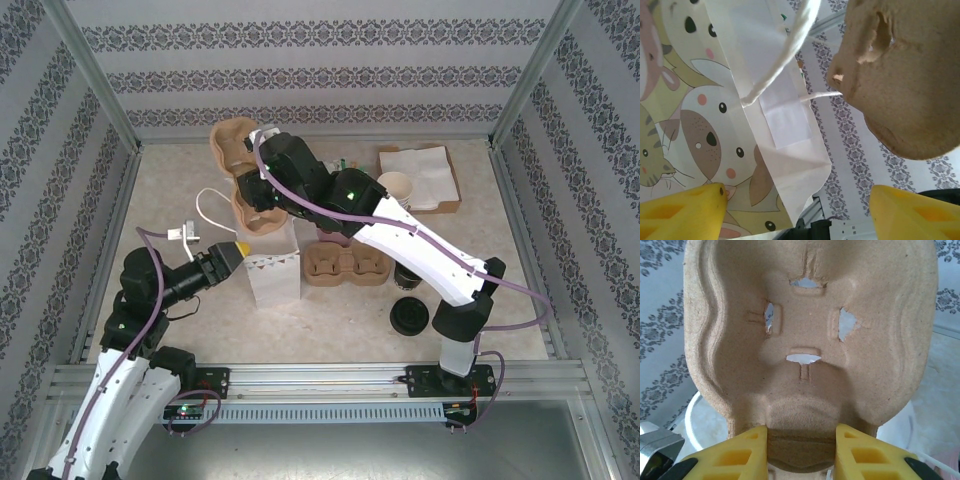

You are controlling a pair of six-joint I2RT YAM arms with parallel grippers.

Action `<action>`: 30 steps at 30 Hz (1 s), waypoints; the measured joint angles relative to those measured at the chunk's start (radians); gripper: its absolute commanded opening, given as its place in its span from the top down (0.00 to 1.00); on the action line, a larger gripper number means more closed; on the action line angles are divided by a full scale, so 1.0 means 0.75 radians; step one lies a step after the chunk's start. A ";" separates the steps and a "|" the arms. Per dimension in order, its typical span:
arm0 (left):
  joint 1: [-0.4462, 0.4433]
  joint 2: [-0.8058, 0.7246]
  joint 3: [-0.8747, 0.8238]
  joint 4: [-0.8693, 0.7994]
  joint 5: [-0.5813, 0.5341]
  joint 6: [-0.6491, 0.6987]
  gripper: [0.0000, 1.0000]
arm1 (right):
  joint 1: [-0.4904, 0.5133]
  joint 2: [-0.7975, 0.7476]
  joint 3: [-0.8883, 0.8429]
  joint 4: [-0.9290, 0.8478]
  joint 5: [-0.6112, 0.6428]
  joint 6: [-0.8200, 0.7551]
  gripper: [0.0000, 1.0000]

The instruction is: Pack the takeout coffee

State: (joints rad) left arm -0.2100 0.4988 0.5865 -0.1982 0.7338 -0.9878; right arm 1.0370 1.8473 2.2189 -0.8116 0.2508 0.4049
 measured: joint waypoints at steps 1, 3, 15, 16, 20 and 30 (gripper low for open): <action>-0.015 0.001 -0.012 0.012 -0.001 -0.011 0.24 | 0.000 0.004 0.000 -0.012 0.011 0.007 0.70; -0.046 0.001 -0.018 0.017 -0.002 -0.020 0.24 | 0.000 0.009 0.000 -0.036 0.034 0.016 0.70; -0.382 0.070 -0.070 0.227 -0.117 -0.078 0.25 | 0.000 0.009 -0.048 -0.137 0.101 0.021 0.69; -0.406 0.084 -0.070 0.242 -0.128 -0.080 0.25 | 0.000 0.009 -0.058 -0.140 0.102 0.021 0.69; -0.434 0.091 -0.070 0.256 -0.172 -0.079 0.24 | -0.001 -0.003 -0.109 -0.161 0.103 0.021 0.70; -0.434 0.000 0.102 -0.065 -0.258 0.135 0.20 | -0.001 -0.006 -0.126 -0.190 0.015 0.007 0.70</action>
State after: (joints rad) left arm -0.5358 0.4988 0.6632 -0.2470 0.5404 -0.8864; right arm 1.0363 1.8431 2.1242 -0.9543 0.2623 0.4103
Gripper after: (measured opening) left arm 0.795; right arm 0.299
